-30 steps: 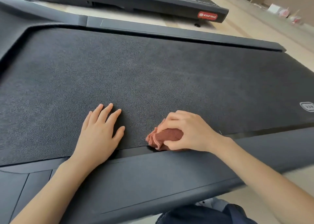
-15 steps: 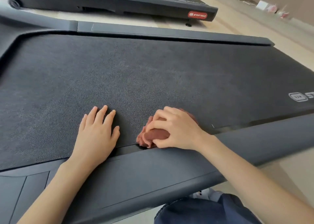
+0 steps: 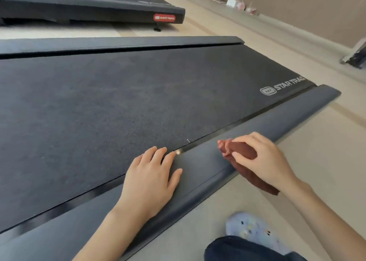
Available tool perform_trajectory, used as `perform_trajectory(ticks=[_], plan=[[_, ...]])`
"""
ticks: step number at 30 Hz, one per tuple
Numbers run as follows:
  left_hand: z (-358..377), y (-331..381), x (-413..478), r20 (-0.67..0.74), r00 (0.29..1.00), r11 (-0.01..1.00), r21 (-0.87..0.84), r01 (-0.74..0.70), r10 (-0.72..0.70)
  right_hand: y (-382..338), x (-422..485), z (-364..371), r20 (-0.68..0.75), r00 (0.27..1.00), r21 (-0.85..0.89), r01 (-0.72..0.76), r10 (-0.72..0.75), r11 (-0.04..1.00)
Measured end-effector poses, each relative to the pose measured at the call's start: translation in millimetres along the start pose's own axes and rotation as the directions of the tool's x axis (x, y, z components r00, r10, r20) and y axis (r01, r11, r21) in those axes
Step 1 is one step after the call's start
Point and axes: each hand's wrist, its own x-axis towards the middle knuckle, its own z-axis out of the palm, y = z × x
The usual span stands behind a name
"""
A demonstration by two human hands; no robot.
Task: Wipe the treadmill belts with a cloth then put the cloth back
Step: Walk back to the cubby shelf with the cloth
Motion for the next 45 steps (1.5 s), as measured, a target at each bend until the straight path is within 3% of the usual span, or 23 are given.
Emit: perform_trajectory(ticks=[6,10,19,25,30,38,45], plan=[[18,54,35,-0.001,0.983,0.982,0.022,-0.185,0.185,66,-58,-48,0.038,0.986,0.074,-0.164,0.162,0.984],[33,90,49,0.009,0.954,0.954,0.02,-0.299,0.299,97,-90,-65,-0.008,0.964,0.122,-0.264,0.267,0.957],[70,208,67,0.023,0.807,0.808,-0.028,-0.589,0.59,164,-163,-82,-0.074,0.88,0.14,-0.456,0.469,0.879],[92,284,73,0.109,0.776,0.779,0.022,-0.627,0.621,230,-204,-103,-0.1,0.859,0.102,-0.493,0.501,0.864],[88,348,96,0.186,0.749,0.745,0.102,-0.659,0.636,294,-236,-130,-0.135,0.825,0.166,-0.527,0.549,0.834],[95,488,134,0.094,0.698,0.698,0.032,-0.715,0.71,385,-262,-201,-0.144,0.828,0.145,-0.523,0.541,0.84],[122,576,171,0.012,0.561,0.559,0.072,-0.826,0.828,440,-248,-245,-0.155,0.767,0.087,-0.618,0.623,0.782]])
